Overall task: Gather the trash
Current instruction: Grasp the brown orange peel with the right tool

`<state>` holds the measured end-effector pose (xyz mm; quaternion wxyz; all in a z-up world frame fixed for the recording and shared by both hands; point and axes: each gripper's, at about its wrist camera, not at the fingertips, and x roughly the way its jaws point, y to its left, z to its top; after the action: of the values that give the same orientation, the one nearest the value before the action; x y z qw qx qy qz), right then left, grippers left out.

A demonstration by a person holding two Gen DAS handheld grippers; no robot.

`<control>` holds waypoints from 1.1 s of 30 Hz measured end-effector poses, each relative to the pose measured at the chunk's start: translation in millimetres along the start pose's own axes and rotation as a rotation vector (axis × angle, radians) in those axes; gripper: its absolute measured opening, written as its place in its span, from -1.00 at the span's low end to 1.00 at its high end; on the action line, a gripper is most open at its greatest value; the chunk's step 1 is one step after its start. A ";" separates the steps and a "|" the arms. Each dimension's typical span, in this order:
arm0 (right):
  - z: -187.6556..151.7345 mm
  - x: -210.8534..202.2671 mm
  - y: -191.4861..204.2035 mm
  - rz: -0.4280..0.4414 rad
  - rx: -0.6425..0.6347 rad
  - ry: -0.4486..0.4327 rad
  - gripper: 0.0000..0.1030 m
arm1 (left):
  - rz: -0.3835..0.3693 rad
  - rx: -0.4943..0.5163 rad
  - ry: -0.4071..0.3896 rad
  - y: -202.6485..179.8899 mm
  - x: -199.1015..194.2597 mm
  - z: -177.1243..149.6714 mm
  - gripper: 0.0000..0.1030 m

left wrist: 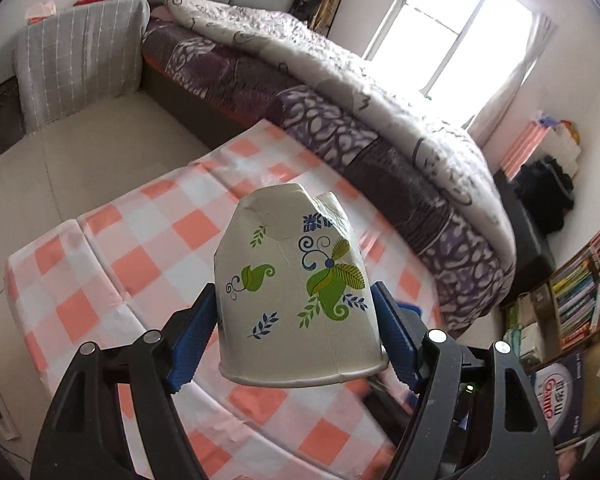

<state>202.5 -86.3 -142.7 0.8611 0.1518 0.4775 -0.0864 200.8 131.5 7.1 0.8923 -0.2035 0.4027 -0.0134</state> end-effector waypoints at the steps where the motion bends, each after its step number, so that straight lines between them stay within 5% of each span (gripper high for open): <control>1: 1.2 8.4 10.5 -0.009 -0.005 -0.011 0.60 | -0.003 0.001 -0.006 0.2 -2.6 1.6 0.44; 11: 15.0 61.8 57.2 -0.139 -0.077 -0.059 0.33 | 0.018 0.041 -0.021 4.2 -5.1 3.9 0.45; 15: 14.1 77.3 59.3 -0.155 -0.113 -0.018 -0.13 | 0.022 0.028 -0.012 8.8 -1.2 4.3 0.45; 16: 14.0 76.0 57.6 -0.158 -0.121 -0.038 -0.38 | 0.023 0.025 -0.012 10.2 -0.8 4.1 0.45; 21: 15.2 71.8 39.1 -0.055 -0.121 -0.042 -0.63 | 0.033 0.014 -0.008 14.7 1.4 4.6 0.45; 25: 12.3 63.1 18.1 0.068 -0.098 -0.007 -0.67 | 0.031 0.005 -0.002 16.3 2.6 5.0 0.45; 33: 0.9 36.0 -10.8 0.163 -0.073 0.059 -0.68 | 0.015 0.030 -0.003 5.5 -1.7 0.2 0.45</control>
<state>219.1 -96.9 -174.8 0.8557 0.1612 0.4917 0.0061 199.0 136.9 6.3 0.8960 -0.1870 0.4026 -0.0126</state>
